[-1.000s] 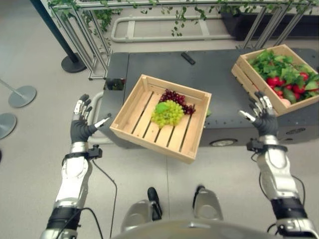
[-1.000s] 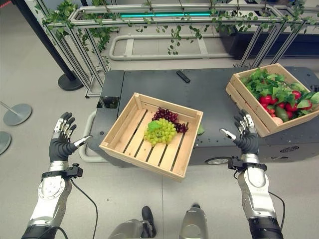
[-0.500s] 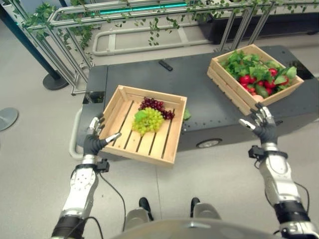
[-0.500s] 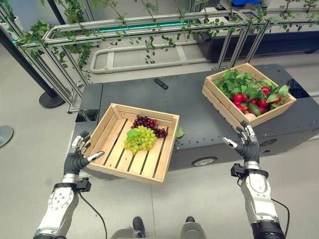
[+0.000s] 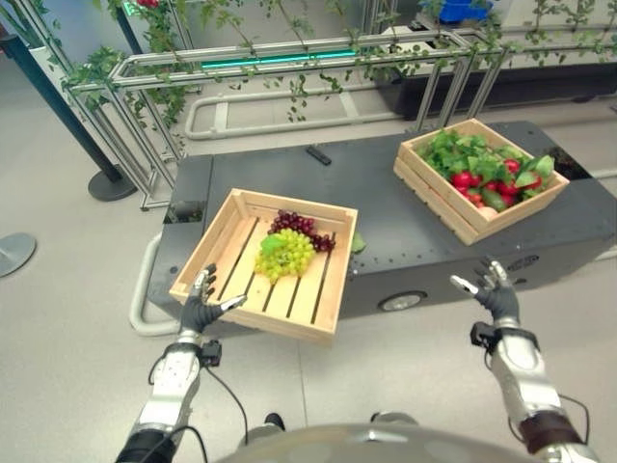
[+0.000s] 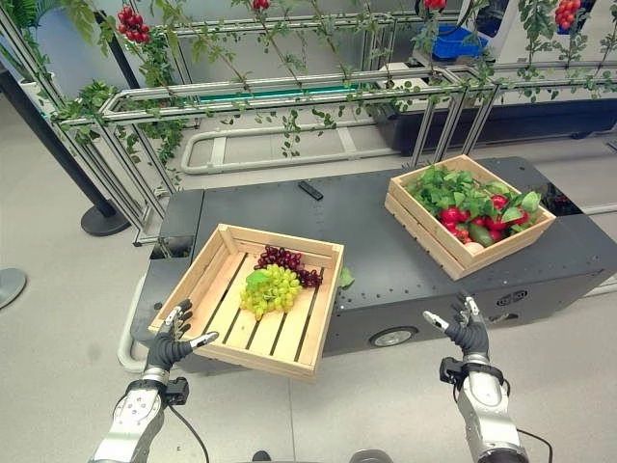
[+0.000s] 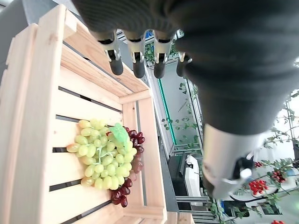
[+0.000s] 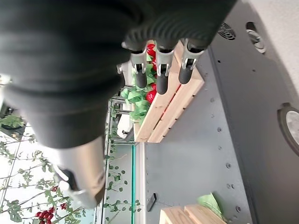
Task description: Pick up the fruits from the basket on one side to the basket on the other side
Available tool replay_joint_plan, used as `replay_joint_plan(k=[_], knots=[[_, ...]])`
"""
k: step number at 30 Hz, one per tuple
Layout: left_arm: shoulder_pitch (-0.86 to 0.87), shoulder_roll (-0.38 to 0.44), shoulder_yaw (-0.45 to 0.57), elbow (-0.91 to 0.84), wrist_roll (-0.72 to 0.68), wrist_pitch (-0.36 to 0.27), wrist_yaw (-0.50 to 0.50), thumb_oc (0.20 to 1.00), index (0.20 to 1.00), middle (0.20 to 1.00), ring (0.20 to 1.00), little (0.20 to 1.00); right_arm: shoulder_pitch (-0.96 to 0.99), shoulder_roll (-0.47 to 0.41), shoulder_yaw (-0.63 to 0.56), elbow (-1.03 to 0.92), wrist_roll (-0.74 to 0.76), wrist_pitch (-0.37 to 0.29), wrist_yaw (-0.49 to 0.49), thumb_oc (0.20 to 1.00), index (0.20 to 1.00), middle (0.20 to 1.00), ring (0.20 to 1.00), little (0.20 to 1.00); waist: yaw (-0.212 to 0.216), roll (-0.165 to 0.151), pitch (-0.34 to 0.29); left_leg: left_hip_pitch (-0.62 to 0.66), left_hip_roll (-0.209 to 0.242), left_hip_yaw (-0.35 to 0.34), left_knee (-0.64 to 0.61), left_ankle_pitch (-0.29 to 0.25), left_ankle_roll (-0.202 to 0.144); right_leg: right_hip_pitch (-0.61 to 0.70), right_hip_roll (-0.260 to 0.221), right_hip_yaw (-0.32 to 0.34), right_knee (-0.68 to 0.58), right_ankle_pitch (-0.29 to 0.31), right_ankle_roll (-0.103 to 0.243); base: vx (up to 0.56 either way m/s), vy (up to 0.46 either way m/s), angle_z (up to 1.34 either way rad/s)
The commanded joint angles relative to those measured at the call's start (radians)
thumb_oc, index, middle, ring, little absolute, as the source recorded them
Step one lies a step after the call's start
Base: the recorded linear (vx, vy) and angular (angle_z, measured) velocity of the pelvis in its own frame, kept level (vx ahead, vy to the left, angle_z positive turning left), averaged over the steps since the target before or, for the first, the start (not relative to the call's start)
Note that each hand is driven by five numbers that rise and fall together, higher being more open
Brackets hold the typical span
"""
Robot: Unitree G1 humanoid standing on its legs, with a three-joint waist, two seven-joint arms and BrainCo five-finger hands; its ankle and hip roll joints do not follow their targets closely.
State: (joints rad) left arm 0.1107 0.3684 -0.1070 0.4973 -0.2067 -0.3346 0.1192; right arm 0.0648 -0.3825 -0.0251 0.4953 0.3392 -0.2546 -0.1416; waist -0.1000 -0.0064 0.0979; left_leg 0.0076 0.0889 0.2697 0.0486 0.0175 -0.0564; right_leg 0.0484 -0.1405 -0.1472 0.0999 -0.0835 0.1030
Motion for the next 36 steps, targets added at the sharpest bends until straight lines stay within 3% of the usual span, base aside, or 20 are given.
replay_joint_plan(k=[1, 36], knots=[[-0.056, 0.013, -0.002, 0.023, 0.057, -0.022, 0.035, 1.0, 1.0, 1.0, 1.0, 1.0, -0.046, 0.003, -0.013, -0.019, -0.023, -0.043, -0.02, 1.0, 1.0, 1.0, 1.0, 1.0, -0.005, -0.024, 0.01, 0.004, 0.02, -0.021, 0.063, -0.077, -0.004, -0.043, 0.007, 0.029, -0.003, 0.018, 0.029, 0.0, -0.015, 0.03], [-0.065, -0.008, -0.012, 0.079, 0.052, -0.018, 0.051, 1.0, 1.0, 1.0, 1.0, 1.0, -0.045, 0.015, 0.018, 0.062, -0.047, -0.037, -0.034, 1.0, 1.0, 1.0, 1.0, 1.0, -0.001, -0.036, 0.009, -0.001, 0.012, -0.049, 0.035, -0.06, -0.009, -0.044, 0.007, 0.011, -0.01, 0.024, 0.028, 0.0, -0.002, 0.02]])
